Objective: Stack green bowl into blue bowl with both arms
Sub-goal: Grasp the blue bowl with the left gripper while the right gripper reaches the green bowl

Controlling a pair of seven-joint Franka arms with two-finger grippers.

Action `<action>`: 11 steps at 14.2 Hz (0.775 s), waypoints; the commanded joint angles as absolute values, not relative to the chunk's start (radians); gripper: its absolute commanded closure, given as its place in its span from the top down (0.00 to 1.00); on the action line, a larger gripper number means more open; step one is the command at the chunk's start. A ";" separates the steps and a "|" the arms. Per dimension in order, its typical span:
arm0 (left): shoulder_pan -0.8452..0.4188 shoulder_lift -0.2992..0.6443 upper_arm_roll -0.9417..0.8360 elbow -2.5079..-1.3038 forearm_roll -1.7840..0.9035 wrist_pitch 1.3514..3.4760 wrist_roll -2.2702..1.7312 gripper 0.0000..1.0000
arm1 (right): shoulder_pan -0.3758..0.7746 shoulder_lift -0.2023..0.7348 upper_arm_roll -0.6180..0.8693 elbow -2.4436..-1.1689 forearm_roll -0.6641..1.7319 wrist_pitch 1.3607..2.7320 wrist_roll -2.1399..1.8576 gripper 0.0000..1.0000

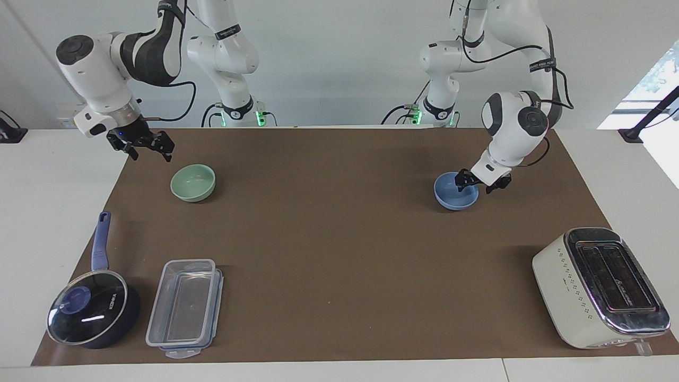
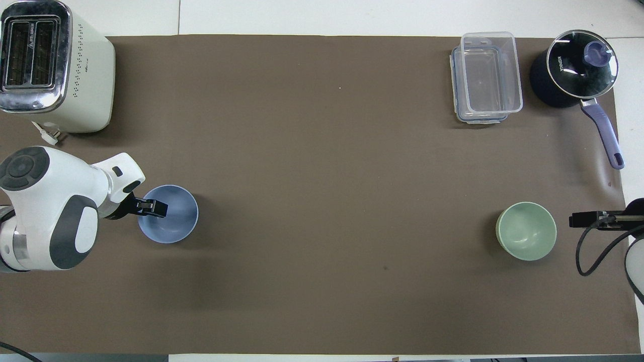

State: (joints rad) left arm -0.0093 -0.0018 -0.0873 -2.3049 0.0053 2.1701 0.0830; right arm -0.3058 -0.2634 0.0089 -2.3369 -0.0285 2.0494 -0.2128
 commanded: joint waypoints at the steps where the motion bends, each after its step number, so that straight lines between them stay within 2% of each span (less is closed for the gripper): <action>1: -0.012 0.003 -0.084 -2.321 0.035 2.201 0.095 0.79 | -0.347 -0.253 0.018 -2.430 -0.014 2.166 -0.265 1.00; 2: -0.012 0.003 -0.084 -2.321 0.035 2.198 0.094 0.61 | -0.348 -0.239 0.017 -2.447 -0.014 2.195 -0.265 1.00; 4: -0.011 0.003 -0.084 -2.321 0.035 2.194 0.089 0.15 | -0.347 -0.216 0.018 -2.474 -0.014 2.250 -0.265 0.99; 5: -0.009 0.002 -0.086 -2.321 0.035 2.189 0.089 0.00 | -0.347 -0.197 0.018 -2.488 -0.014 2.282 -0.265 0.99; 7: -0.008 0.003 -0.086 -2.313 0.035 2.166 0.086 0.00 | -0.348 -0.147 0.017 -2.508 -0.014 2.345 -0.265 0.96; 10: -0.023 0.006 -0.092 -2.242 0.012 2.088 0.077 0.00 | -0.334 -0.129 0.020 -2.517 -0.014 2.353 -0.262 0.91; 11: -0.046 0.015 -0.094 -2.185 -0.038 2.039 0.066 0.00 | -0.333 -0.129 0.020 -2.517 -0.014 2.353 -0.262 0.84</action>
